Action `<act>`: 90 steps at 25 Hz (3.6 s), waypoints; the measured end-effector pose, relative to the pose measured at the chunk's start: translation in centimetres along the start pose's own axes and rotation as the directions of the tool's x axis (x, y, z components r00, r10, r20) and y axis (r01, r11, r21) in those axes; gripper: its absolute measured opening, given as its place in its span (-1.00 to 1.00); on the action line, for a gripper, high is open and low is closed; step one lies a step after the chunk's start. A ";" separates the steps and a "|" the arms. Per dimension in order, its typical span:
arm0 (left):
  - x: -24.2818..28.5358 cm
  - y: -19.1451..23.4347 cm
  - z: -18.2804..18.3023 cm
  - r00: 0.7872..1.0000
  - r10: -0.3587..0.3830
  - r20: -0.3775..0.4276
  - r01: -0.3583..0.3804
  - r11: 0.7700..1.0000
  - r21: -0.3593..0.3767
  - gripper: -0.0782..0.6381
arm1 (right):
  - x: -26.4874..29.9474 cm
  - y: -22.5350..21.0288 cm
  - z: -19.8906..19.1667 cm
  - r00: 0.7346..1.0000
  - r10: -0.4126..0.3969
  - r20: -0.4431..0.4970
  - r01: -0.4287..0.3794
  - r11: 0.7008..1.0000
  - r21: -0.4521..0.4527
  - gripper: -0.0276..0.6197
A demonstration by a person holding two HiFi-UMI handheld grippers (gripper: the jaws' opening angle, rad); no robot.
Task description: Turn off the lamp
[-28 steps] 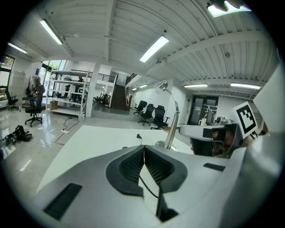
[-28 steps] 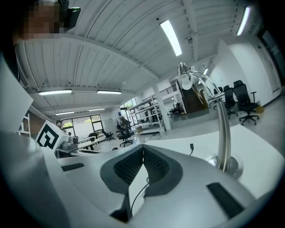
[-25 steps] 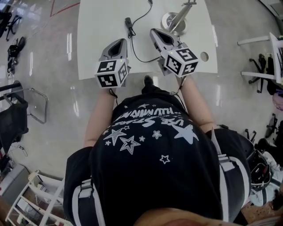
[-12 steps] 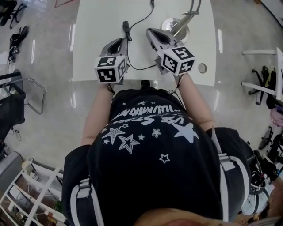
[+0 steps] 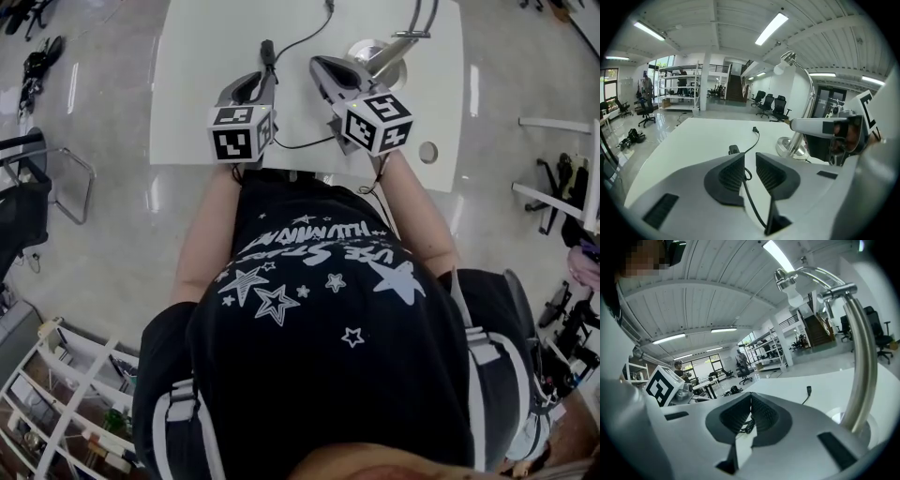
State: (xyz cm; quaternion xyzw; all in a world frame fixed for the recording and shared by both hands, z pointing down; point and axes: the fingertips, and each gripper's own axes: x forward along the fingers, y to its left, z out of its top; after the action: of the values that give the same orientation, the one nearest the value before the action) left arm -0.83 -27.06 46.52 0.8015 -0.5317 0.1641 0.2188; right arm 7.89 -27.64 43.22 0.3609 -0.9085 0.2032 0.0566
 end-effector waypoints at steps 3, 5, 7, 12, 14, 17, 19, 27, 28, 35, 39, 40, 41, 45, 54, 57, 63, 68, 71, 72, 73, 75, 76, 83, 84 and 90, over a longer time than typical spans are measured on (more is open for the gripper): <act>0.4 1.0 -0.5 1.000 0.008 -0.020 -0.008 1.000 -0.008 -0.52 | 0.7 0.1 -0.5 1.000 0.001 -0.012 -0.001 1.000 0.003 -0.90; 0.9 1.6 -0.6 1.000 0.010 -0.028 -0.010 1.000 -0.012 -0.44 | 1.3 0.1 -0.7 1.000 -0.004 -0.017 0.004 1.000 0.004 -0.90; 1.5 1.8 -0.6 1.000 0.001 -0.025 -0.001 1.000 -0.011 -0.38 | 1.7 -0.1 -0.7 1.000 -0.011 -0.020 0.011 1.000 0.009 -0.90; 3.6 2.1 -0.5 0.999 -0.011 -0.040 0.011 1.000 -0.011 -0.31 | 2.8 -1.0 -0.9 0.999 -0.023 -0.036 0.024 1.000 0.016 -0.90; 4.4 2.6 -0.8 0.998 -0.001 -0.064 0.000 1.000 -0.015 -0.31 | 3.3 -1.5 -1.0 0.999 -0.030 -0.044 0.031 0.999 0.021 -0.90; 5.6 2.9 -1.6 0.993 -0.007 -0.115 0.005 1.000 -0.016 -0.31 | 3.9 -2.3 -1.1 0.998 -0.038 -0.055 0.040 0.999 0.032 -0.90; 6.1 2.9 -2.0 0.989 -0.011 -0.145 0.010 1.000 -0.013 -0.31 | 4.4 -2.7 -1.1 0.997 -0.043 -0.062 0.045 0.998 0.041 -0.90; 7.8 3.4 -3.3 0.976 -0.025 -0.216 0.020 1.000 -0.023 -0.31 | 6.6 -3.4 -1.5 0.996 -0.051 -0.079 0.056 0.996 0.063 -0.90; 7.9 3.4 -3.5 0.975 -0.025 -0.223 0.019 0.999 -0.029 -0.31 | 6.8 -3.5 -1.5 0.995 -0.051 -0.083 0.056 0.997 0.062 -0.90; 8.5 4.3 -3.9 0.970 -0.013 -0.244 0.000 0.999 -0.054 -0.31 | 8.3 -3.1 -2.2 0.992 -0.032 -0.122 0.035 0.999 0.021 -0.90; 8.7 4.6 -3.9 0.970 -0.017 -0.244 0.002 0.998 -0.062 -0.31 | 9.0 -2.9 -2.6 0.990 -0.017 -0.143 0.019 1.000 0.014 -0.90; 8.6 4.5 -3.8 0.970 -0.019 -0.244 0.005 0.998 -0.059 -0.31 | 9.0 -2.9 -2.6 0.989 -0.015 -0.147 0.017 1.000 0.012 -0.90; 8.6 4.5 -3.8 0.970 -0.022 -0.243 0.009 0.998 -0.054 -0.32 | 9.1 -2.8 -2.7 0.988 -0.014 -0.151 0.016 1.000 0.011 -0.90; 8.4 4.3 -3.7 0.969 -0.039 -0.245 0.034 0.999 -0.025 -0.38 | 9.2 -2.7 -3.0 0.986 -0.012 -0.167 0.013 1.000 0.005 -0.90; 7.9 3.7 -3.7 0.955 -0.098 -0.280 0.120 0.991 0.060 -0.40 | 9.9 -2.3 -3.9 0.975 0.022 -0.221 -0.023 1.000 -0.003 -0.90; 7.7 3.6 -4.0 0.950 -0.117 -0.288 0.146 0.986 0.078 -0.40 | 10.7 -2.1 -4.8 0.965 0.045 -0.259 -0.050 0.999 -0.012 -0.90; 7.8 3.8 -4.3 0.945 -0.130 -0.300 0.166 0.982 0.095 -0.40 | 12.4 -1.0 -6.1 0.925 0.128 -0.358 -0.176 0.979 -0.103 -0.90; 7.9 4.4 -4.2 0.947 -0.134 -0.292 0.172 0.979 0.111 -0.40 | 14.0 -0.2 -6.3 0.914 0.150 -0.376 -0.216 0.967 -0.139 -0.90; 7.8 4.3 -4.6 0.943 -0.130 -0.305 0.170 0.980 0.105 -0.40 | 14.2 0.0 -6.9 0.902 0.146 -0.406 -0.232 0.957 -0.172 -0.90; 7.8 4.3 -4.6 0.944 -0.129 -0.305 0.169 0.979 0.110 -0.40 | 14.2 0.0 -7.0 0.899 0.143 -0.413 -0.235 0.955 -0.181 -0.90; 7.8 4.3 -4.5 0.944 -0.128 -0.303 0.169 0.979 0.114 -0.40 | 14.2 0.0 -7.0 0.898 0.140 -0.417 -0.237 0.953 -0.189 -0.90; 7.8 4.3 -4.4 0.945 -0.128 -0.301 0.168 0.980 0.111 -0.40 | 14.3 0.0 -7.1 0.896 0.138 -0.423 -0.239 0.951 -0.196 -0.90; 7.7 4.3 -4.3 0.945 -0.128 -0.301 0.167 0.980 0.107 -0.40 | 14.4 0.0 -7.1 0.894 0.139 -0.427 -0.241 0.951 -0.195 -0.90; 7.8 4.3 -4.4 0.946 -0.121 -0.301 0.159 0.982 0.103 -0.40 | 14.6 -0.2 -7.4 0.881 0.156 -0.448 -0.249 0.956 -0.157 -0.90; 7.8 4.3 -4.4 0.946 -0.120 -0.302 0.158 0.982 0.105 -0.40 | 14.6 -0.2 -7.4 0.880 0.159 -0.448 -0.249 0.957 -0.149 -0.90; 7.8 4.4 -4.4 0.947 -0.109 -0.302 0.153 0.980 0.125 -0.40 | 14.7 -0.5 -7.6 0.864 0.158 -0.479 -0.252 0.958 -0.137 -0.90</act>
State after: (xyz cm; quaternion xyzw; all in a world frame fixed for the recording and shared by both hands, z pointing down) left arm -2.06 -32.28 54.91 0.8158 -0.4252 0.3048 0.2463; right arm -2.90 -34.19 53.97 0.1954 -0.9174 0.1981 0.2846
